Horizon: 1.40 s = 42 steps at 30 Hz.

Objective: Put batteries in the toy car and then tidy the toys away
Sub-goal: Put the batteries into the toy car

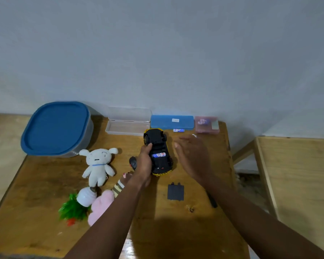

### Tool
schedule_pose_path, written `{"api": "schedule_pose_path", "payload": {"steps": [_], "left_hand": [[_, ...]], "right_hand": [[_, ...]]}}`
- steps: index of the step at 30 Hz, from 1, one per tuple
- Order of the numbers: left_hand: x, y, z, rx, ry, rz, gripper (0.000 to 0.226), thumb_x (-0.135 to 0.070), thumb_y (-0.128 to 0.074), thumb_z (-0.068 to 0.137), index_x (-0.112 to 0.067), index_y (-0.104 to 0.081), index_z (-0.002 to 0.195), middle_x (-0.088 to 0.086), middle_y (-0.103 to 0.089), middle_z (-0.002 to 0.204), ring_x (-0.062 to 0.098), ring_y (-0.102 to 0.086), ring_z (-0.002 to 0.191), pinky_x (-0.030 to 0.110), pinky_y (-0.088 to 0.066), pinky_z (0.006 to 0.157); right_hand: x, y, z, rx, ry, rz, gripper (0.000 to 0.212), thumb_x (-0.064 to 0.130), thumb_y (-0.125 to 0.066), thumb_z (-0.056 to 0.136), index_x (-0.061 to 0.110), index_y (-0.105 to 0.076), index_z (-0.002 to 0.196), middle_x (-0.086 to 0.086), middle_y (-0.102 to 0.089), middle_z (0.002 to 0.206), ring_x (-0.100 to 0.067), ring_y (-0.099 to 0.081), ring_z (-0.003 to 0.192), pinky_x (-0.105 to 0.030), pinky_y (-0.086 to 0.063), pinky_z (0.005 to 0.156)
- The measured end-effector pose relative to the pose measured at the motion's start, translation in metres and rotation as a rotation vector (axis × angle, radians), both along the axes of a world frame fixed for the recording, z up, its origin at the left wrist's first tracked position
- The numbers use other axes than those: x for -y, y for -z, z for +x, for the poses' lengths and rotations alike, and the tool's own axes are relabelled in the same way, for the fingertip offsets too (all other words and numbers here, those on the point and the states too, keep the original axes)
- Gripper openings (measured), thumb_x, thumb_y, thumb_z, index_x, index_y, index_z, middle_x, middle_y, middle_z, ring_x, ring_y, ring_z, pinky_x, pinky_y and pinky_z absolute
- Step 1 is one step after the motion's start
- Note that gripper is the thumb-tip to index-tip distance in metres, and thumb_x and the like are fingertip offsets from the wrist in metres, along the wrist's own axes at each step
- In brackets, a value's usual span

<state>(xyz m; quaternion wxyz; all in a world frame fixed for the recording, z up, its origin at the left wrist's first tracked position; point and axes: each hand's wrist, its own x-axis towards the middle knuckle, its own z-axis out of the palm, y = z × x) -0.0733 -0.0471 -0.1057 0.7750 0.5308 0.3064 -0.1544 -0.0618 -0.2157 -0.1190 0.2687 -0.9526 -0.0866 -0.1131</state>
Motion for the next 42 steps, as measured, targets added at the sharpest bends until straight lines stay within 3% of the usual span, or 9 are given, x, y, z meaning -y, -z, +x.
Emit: {"api": "schedule_pose_path", "payload": {"steps": [3, 5, 14, 18, 22, 24, 29, 35, 42], "left_hand": [[-0.007, 0.005, 0.004, -0.024, 0.002, -0.024, 0.038, -0.034, -0.043, 0.105, -0.012, -0.058, 0.132, 0.020, -0.072, 0.115, 0.035, -0.069, 0.092, 0.049, -0.057, 0.086], [-0.011, 0.003, 0.002, -0.015, 0.038, -0.061, 0.042, -0.035, -0.042, 0.104, -0.009, -0.060, 0.133, 0.020, -0.072, 0.113, 0.035, -0.070, 0.091, 0.049, -0.057, 0.087], [-0.017, -0.013, -0.019, -0.012, 0.201, -0.064, 0.050, -0.038, -0.033, 0.105, -0.009, -0.069, 0.123, 0.019, -0.073, 0.116, 0.034, -0.070, 0.101, 0.051, -0.054, 0.096], [-0.019, -0.012, -0.026, -0.010, 0.203, -0.058, 0.050, -0.039, -0.034, 0.105, -0.010, -0.070, 0.123, 0.018, -0.074, 0.116, 0.033, -0.071, 0.102, 0.049, -0.055, 0.094], [-0.016, -0.012, -0.031, 0.012, 0.184, -0.077, 0.049, -0.037, -0.033, 0.106, -0.009, -0.066, 0.129, 0.018, -0.072, 0.117, 0.032, -0.070, 0.104, 0.047, -0.056, 0.093], [-0.012, -0.012, -0.033, 0.015, 0.173, -0.093, 0.049, -0.038, -0.034, 0.105, -0.010, -0.064, 0.132, 0.018, -0.070, 0.124, 0.034, -0.069, 0.110, 0.049, -0.053, 0.099], [0.000, -0.012, -0.038, 0.046, 0.142, -0.135, 0.052, -0.044, -0.045, 0.099, -0.013, -0.057, 0.139, 0.022, -0.064, 0.133, 0.039, -0.061, 0.124, 0.060, -0.041, 0.111], [0.011, -0.020, -0.044, 0.093, 0.107, -0.141, 0.055, -0.041, -0.050, 0.097, -0.005, -0.055, 0.138, 0.024, -0.062, 0.135, 0.036, -0.059, 0.127, 0.056, -0.038, 0.115], [0.016, -0.032, -0.047, 0.096, 0.127, -0.187, 0.048, -0.039, -0.040, 0.105, -0.008, -0.061, 0.135, 0.016, -0.068, 0.130, 0.029, -0.063, 0.124, 0.048, -0.043, 0.113]], "right_hand": [[0.023, 0.009, 0.034, -0.086, 0.197, -0.039, 0.022, 0.021, -0.053, 0.097, 0.011, -0.072, 0.096, -0.007, -0.072, 0.092, -0.022, -0.066, 0.083, -0.034, -0.052, 0.075], [0.031, 0.014, 0.047, -0.196, 0.247, -0.128, 0.023, 0.020, -0.050, 0.099, 0.007, -0.069, 0.098, -0.011, -0.071, 0.095, -0.023, -0.066, 0.085, -0.033, -0.049, 0.079], [0.035, 0.019, 0.058, -0.269, 0.104, -0.357, 0.023, 0.017, -0.049, 0.102, 0.004, -0.064, 0.112, -0.014, -0.067, 0.111, -0.025, -0.063, 0.100, -0.034, -0.049, 0.087], [0.024, 0.008, 0.043, -0.181, 0.138, 0.079, 0.018, 0.020, -0.055, 0.098, 0.011, -0.070, 0.102, -0.006, -0.071, 0.093, -0.011, -0.057, 0.079, -0.021, -0.042, 0.070], [0.001, -0.030, -0.004, -0.037, 0.144, 0.551, 0.010, 0.011, -0.071, 0.087, 0.012, -0.073, 0.097, 0.012, -0.069, 0.083, 0.005, -0.063, 0.077, -0.009, -0.048, 0.073], [-0.012, -0.043, -0.029, 0.010, 0.119, 0.638, 0.017, 0.004, -0.075, 0.082, 0.015, -0.073, 0.095, 0.019, -0.067, 0.083, 0.006, -0.065, 0.078, -0.007, -0.049, 0.073], [-0.029, -0.039, -0.060, -0.014, -0.042, 0.529, 0.020, 0.016, -0.076, 0.085, 0.023, -0.073, 0.104, 0.009, -0.074, 0.095, -0.003, -0.068, 0.084, -0.024, -0.056, 0.076], [-0.029, -0.038, -0.067, 0.006, -0.146, 0.366, 0.024, 0.017, -0.075, 0.086, 0.019, -0.075, 0.110, 0.006, -0.072, 0.106, -0.008, -0.062, 0.098, -0.014, -0.046, 0.085], [-0.026, -0.043, -0.062, 0.002, -0.084, 0.447, 0.019, 0.022, -0.076, 0.086, 0.018, -0.078, 0.104, 0.006, -0.074, 0.098, -0.004, -0.063, 0.093, -0.018, -0.051, 0.082]]}}
